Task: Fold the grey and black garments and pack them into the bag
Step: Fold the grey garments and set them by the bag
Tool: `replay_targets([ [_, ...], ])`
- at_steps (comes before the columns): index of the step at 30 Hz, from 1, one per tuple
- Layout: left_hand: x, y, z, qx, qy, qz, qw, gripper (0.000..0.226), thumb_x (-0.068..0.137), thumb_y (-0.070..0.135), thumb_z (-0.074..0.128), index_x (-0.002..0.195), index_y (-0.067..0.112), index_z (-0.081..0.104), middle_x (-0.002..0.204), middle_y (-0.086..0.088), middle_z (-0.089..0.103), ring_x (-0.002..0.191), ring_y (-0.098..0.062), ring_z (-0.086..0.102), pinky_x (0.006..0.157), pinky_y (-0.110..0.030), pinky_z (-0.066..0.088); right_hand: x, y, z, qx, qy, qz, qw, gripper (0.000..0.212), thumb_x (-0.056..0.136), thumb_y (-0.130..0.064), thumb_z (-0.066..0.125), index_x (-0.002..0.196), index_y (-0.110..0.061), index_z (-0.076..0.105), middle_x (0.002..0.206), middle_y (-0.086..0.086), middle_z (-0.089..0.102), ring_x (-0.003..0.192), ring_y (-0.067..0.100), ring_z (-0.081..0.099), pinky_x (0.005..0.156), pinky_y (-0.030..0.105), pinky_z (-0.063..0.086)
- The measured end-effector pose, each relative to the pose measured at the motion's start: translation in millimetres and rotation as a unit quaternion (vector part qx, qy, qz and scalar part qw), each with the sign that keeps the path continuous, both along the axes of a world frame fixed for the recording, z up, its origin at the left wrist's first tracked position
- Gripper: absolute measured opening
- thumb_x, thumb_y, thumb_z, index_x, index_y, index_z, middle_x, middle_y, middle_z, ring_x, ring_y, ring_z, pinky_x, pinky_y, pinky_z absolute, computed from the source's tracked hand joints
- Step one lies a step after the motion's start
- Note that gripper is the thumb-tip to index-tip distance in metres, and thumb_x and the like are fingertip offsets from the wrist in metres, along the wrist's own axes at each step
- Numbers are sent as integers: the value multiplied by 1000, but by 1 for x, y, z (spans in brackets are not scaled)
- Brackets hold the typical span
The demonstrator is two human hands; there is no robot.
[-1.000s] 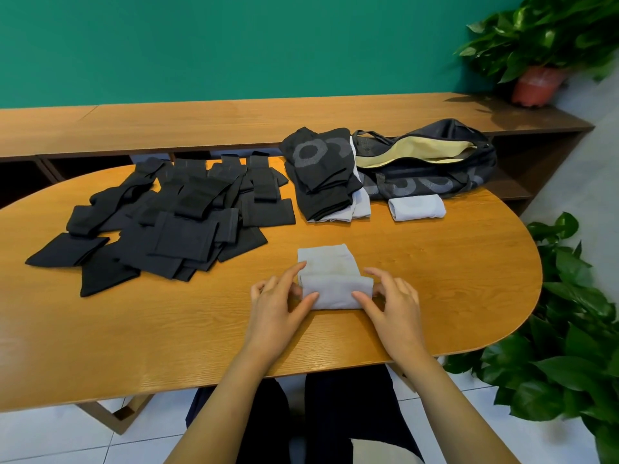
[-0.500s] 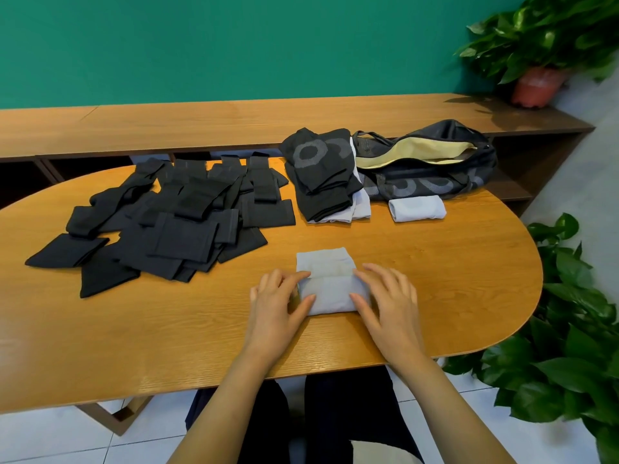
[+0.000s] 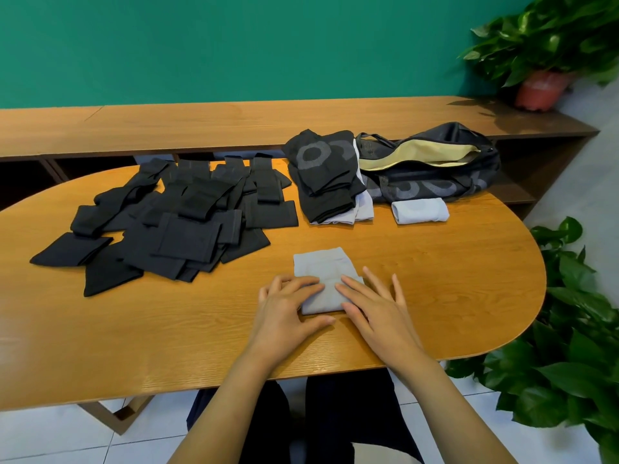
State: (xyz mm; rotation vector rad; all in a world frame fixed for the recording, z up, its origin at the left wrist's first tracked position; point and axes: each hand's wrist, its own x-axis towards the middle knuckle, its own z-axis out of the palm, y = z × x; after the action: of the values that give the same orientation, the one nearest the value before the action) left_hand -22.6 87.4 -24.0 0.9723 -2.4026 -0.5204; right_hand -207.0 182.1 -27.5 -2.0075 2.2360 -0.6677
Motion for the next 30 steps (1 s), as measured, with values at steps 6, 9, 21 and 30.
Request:
replay_targets([
  [6,0,-1,-2,-13,21,6,1000,52,83,61,54,127,34,61,125,23,59,120,-6,39,94,-26,19,0,2,0,-29,-24,-9,999,67,88,-75,22,137,-39,50,147,-21,42,144,6,18,120,46,0],
  [9,-1,-2,-2,-6,23,8,1000,56,85,66,40,127,35,60,124,24,59,119,-3,39,95,-26,20,-1,3,1,-43,-14,-25,999,65,85,-73,34,134,-36,53,144,-17,44,140,10,26,119,45,7],
  [21,0,2,-4,0,56,28,998,43,81,47,70,122,33,64,124,18,56,118,-3,43,95,-27,21,-3,6,11,-79,-159,-90,980,31,87,-27,69,117,-29,64,114,-15,53,120,14,42,104,39,34],
  [30,2,15,4,39,85,176,980,54,87,55,56,137,36,47,98,14,61,100,-8,51,89,-22,18,10,-3,26,-69,-173,-155,970,38,87,-50,62,122,-34,59,93,-10,55,100,11,48,99,34,37],
])
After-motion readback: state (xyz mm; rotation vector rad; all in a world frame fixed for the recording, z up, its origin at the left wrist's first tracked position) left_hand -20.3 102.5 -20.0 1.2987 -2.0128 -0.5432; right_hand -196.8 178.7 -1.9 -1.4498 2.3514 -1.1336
